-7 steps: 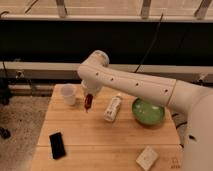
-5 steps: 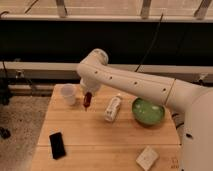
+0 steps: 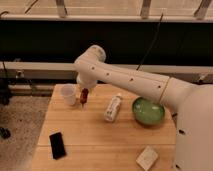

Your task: Place the pepper in the ceramic cup

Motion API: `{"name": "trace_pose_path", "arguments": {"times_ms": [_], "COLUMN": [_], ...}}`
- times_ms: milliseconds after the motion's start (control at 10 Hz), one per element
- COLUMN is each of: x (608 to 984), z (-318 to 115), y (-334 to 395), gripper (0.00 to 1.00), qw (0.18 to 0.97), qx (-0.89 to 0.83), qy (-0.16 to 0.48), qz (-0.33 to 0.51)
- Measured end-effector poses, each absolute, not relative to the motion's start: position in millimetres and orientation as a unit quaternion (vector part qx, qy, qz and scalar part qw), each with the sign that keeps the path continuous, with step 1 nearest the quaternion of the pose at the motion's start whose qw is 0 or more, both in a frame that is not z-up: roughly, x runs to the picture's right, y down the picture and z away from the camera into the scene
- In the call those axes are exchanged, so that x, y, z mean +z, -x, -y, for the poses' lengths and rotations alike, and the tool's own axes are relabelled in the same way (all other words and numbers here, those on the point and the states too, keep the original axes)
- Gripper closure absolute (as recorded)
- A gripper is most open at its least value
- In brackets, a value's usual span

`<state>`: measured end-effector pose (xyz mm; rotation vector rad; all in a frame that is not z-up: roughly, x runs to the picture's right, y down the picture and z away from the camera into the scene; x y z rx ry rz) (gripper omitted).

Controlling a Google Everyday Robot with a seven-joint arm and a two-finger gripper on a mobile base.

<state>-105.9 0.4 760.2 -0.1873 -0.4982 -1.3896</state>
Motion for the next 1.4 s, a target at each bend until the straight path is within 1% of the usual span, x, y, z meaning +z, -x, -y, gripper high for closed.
{"name": "trace_pose_path", "arguments": {"times_ms": [800, 1400], "x": [773, 783], "z": [19, 30], "y": [154, 172], "gripper": [1.0, 1.0], "qw": [0.714, 0.705], "qx": [-0.65, -0.655], "qy": [0.061, 0.058], "qz": [0.253, 0.266]}}
